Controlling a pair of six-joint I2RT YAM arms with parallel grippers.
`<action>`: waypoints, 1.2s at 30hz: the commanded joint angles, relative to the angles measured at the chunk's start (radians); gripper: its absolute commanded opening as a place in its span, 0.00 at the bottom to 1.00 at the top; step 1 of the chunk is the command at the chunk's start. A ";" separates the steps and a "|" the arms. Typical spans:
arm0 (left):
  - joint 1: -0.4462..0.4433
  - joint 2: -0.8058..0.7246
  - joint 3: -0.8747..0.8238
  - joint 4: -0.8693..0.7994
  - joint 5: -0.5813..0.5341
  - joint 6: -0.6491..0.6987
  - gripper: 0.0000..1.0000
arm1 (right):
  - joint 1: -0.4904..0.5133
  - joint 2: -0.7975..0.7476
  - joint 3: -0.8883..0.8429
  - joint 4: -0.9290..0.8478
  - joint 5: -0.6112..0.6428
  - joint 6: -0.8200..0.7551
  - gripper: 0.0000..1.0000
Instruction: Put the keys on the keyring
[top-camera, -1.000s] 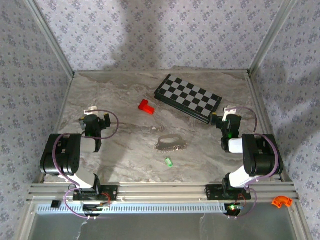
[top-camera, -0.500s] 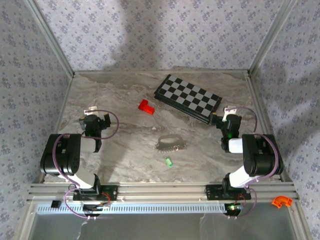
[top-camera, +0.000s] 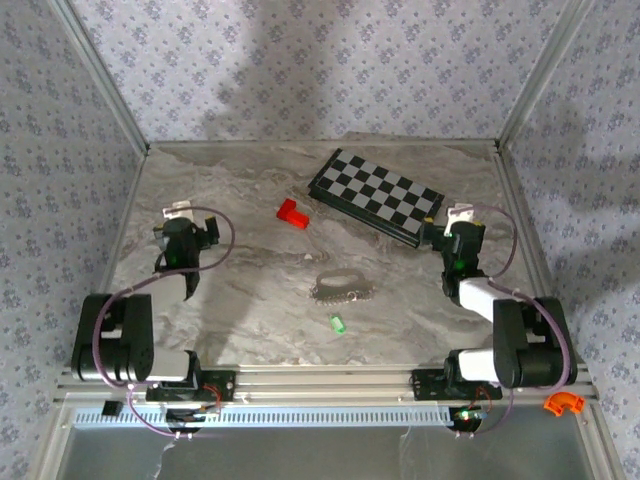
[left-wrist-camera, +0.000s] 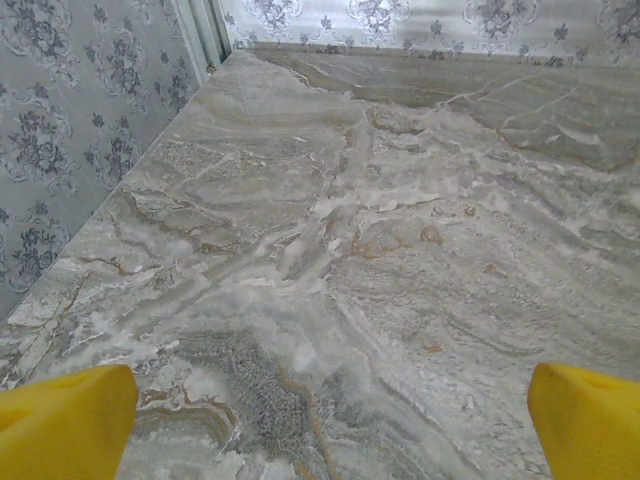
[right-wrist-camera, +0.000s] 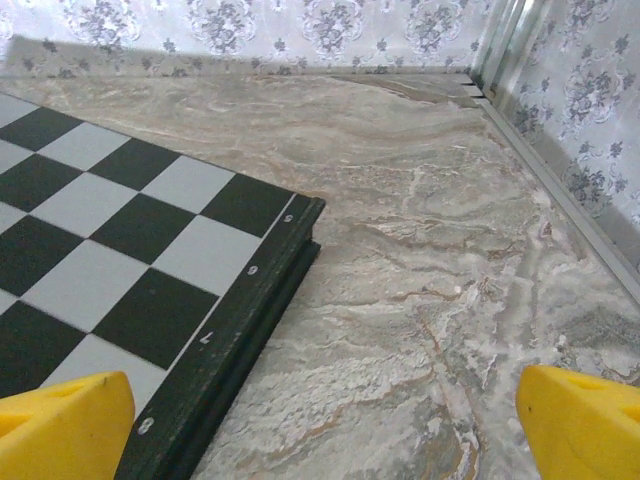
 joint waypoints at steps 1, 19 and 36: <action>-0.011 -0.078 0.052 -0.192 0.013 -0.063 1.00 | 0.035 -0.077 0.036 -0.135 0.029 0.025 1.00; -0.196 -0.436 0.262 -0.942 0.148 -0.371 1.00 | 0.186 -0.296 0.292 -0.895 0.057 0.313 1.00; -0.333 -0.394 0.412 -1.200 0.306 -0.417 1.00 | 0.386 -0.286 0.452 -1.195 -0.025 0.287 1.00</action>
